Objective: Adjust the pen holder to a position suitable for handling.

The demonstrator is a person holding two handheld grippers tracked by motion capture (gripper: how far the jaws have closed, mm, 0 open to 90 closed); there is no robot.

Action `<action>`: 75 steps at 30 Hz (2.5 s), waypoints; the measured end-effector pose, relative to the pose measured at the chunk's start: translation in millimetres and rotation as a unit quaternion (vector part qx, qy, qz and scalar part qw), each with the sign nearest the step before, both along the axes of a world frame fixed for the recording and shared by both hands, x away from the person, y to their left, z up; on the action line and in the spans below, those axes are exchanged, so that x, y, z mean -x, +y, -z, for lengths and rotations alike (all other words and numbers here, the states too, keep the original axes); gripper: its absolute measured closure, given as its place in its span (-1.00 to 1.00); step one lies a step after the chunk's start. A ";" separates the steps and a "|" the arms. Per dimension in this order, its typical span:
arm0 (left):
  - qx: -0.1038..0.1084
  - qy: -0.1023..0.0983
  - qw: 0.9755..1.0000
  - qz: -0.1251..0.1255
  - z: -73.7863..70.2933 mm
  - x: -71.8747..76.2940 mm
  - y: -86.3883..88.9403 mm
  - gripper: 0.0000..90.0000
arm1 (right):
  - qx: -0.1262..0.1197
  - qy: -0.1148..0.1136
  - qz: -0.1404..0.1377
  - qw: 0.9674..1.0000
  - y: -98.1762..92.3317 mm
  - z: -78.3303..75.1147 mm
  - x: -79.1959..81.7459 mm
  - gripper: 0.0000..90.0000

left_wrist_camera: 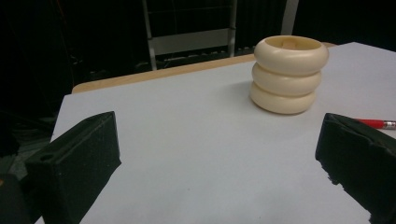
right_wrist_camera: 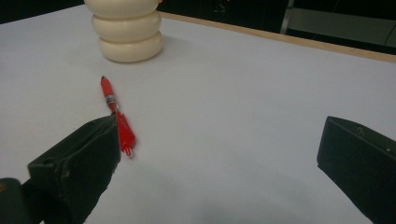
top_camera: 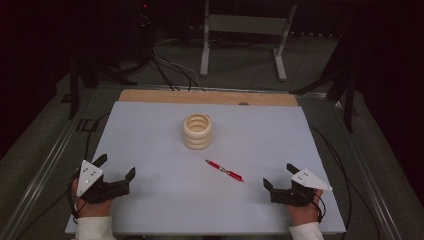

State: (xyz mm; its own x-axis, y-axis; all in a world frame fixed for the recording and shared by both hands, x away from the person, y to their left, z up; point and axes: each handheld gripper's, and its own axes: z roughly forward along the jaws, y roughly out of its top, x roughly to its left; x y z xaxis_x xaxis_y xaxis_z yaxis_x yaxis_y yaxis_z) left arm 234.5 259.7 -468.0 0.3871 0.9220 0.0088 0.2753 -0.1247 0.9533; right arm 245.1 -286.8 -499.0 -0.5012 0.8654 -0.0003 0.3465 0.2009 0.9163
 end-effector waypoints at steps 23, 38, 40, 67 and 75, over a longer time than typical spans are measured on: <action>0.014 0.035 0.999 0.012 -23.6 -32.3 -19.8 -0.99 | -0.015 0.020 0.014 1.000 -1.3 1.1 -1.1 -1.00; -0.004 0.053 0.998 0.031 -31.4 -66.9 -50.9 -0.99 | -0.014 0.023 0.017 0.999 -1.0 1.4 -1.5 -1.00; -0.004 0.055 0.998 0.032 -32.6 -71.0 -53.7 -0.99 | -0.014 0.023 0.017 1.000 -1.0 1.3 -1.6 -1.00; -0.008 0.082 0.996 0.025 -36.4 -123.2 -99.8 -0.99 | -0.012 0.025 0.016 0.999 0.4 1.7 -2.6 -1.00; -0.006 0.085 0.996 0.020 -39.7 -138.1 -109.9 -0.98 | -0.013 0.026 0.017 0.999 0.4 1.8 -2.8 -1.00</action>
